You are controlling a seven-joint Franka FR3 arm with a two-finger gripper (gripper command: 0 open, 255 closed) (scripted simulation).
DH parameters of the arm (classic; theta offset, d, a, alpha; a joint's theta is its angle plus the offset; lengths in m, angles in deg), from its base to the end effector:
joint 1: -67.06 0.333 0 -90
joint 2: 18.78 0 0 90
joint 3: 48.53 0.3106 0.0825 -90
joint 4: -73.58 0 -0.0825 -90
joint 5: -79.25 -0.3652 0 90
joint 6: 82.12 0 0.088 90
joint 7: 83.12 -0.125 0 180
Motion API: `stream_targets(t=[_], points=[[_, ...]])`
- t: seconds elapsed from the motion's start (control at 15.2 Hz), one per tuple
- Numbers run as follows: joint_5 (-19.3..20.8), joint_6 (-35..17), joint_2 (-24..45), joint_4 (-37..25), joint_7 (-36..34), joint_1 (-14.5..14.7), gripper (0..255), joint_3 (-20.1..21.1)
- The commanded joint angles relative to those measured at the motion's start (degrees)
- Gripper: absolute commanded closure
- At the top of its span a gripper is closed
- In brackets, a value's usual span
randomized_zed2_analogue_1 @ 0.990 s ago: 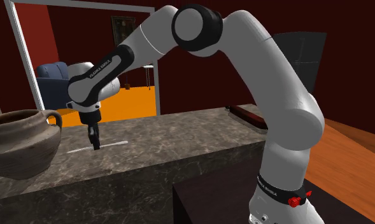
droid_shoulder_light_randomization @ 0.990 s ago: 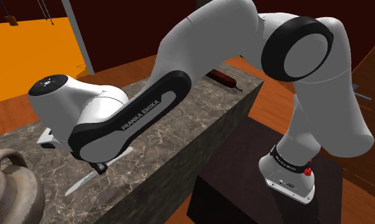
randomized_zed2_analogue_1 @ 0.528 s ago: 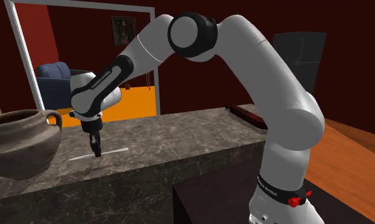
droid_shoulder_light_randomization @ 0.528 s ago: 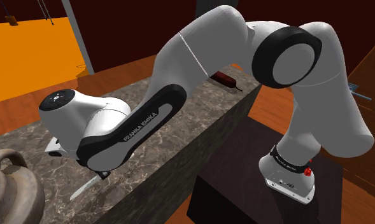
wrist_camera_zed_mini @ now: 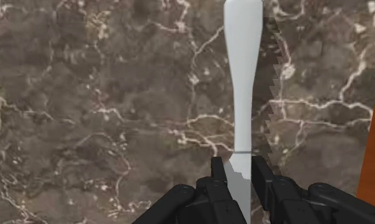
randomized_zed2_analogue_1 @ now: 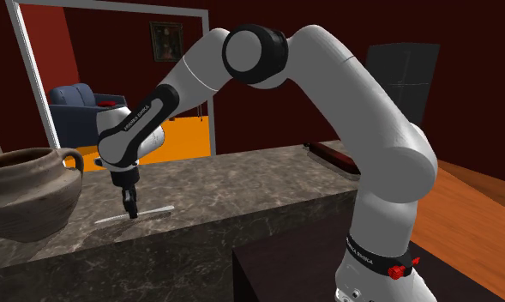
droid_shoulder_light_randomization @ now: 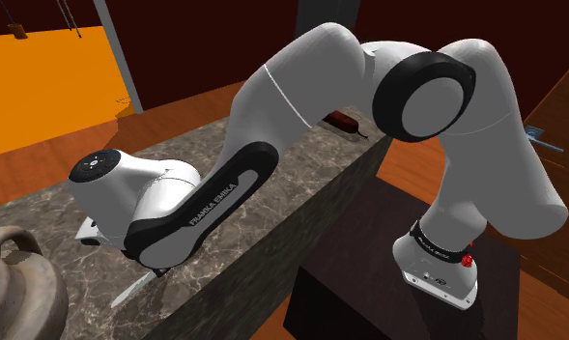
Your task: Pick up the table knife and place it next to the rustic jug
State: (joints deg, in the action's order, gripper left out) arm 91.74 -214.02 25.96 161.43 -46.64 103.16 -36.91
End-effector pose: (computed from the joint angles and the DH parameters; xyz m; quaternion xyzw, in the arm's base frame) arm 0.4843 0.4923 0.1912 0.7119 0.7022 0.0050 0.0097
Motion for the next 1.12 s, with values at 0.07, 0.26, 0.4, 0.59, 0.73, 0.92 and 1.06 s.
stream_targets(t=[0.07, 0.26, 0.4, 0.59, 0.73, 0.92, 1.06], points=[[0.0, 0.0, 0.0, 0.0, 0.0, 0.0, 255, 0.0], [0.0, 0.0, 0.0, 0.0, 0.0, 0.0, 0, 0.0], [0.0, 0.0, 0.0, 0.0, 0.0, 0.0, 0, 0.0], [0.0, 0.0, 0.0, 0.0, 0.0, 0.0, 0, 0.0], [-0.5, 2.3, -2.5, 0.3, 0.3, -0.3, 0, 0.5], [-1.0, 4.4, -4.7, 0.2, 0.5, -0.5, 0, 0.9], [-1.0, 4.4, -4.7, 0.2, 0.5, -0.5, 0, 0.9]])
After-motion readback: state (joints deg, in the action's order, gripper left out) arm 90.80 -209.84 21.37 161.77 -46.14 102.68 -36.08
